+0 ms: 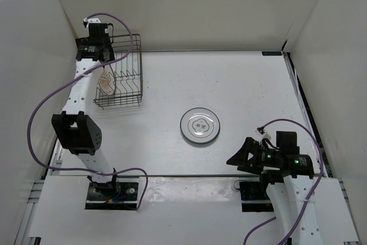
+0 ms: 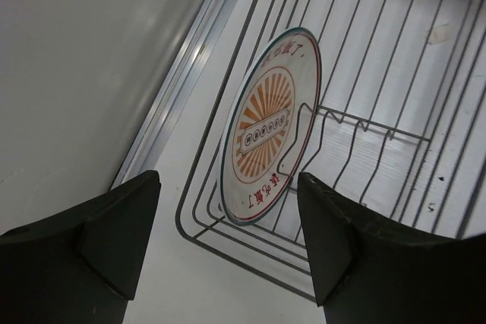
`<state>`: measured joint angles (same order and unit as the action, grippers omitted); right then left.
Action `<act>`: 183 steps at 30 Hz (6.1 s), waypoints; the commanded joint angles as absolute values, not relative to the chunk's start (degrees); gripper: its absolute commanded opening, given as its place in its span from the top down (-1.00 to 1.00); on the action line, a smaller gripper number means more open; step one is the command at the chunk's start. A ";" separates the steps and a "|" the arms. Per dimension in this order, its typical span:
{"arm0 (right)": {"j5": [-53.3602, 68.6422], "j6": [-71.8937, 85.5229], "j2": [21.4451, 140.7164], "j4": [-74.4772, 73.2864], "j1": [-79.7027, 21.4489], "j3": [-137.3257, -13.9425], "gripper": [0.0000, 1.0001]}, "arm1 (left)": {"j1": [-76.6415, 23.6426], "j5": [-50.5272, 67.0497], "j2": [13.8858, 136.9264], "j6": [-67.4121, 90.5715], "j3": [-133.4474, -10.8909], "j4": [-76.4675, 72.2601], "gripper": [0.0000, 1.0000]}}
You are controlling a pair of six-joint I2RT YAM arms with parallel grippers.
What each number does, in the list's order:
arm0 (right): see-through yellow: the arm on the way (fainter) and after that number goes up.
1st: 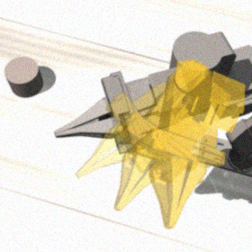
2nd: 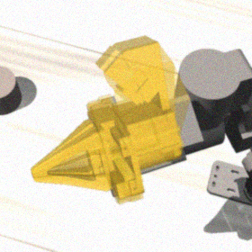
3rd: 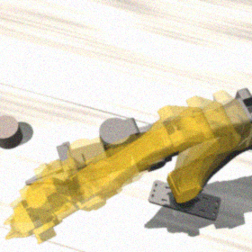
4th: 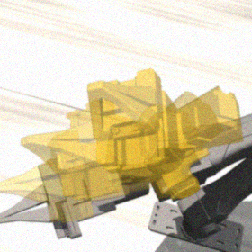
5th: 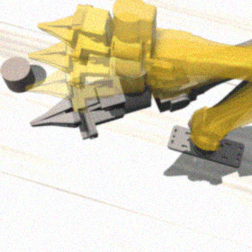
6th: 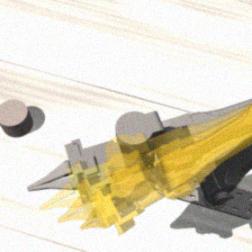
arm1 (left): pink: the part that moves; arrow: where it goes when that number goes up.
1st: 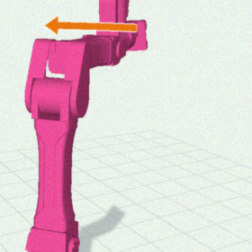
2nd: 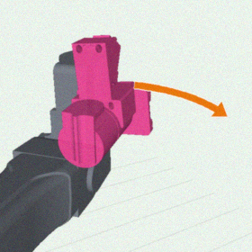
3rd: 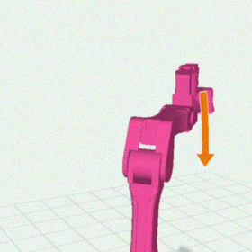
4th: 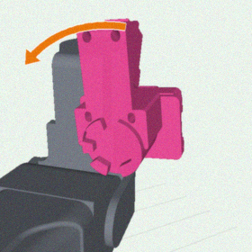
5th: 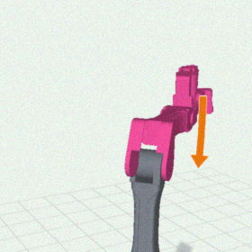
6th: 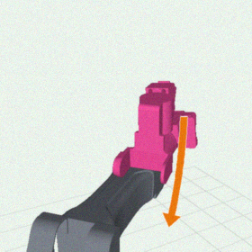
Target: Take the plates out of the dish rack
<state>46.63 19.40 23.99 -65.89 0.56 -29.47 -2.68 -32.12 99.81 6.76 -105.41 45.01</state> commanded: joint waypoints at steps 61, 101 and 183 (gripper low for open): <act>47.37 15.65 30.06 -65.21 0.35 -29.09 -0.81 | 0.62 -24.89 94.40 11.77 -115.58 46.76 1.00; 46.05 16.26 29.97 -64.51 0.44 -30.06 -0.81 | -9.14 13.46 38.05 34.37 -34.02 47.98 1.00; -2.11 23.99 142.10 -9.93 -47.28 -134.46 -0.53 | -11.95 -29.71 26.19 34.62 -48.34 82.35 -1.00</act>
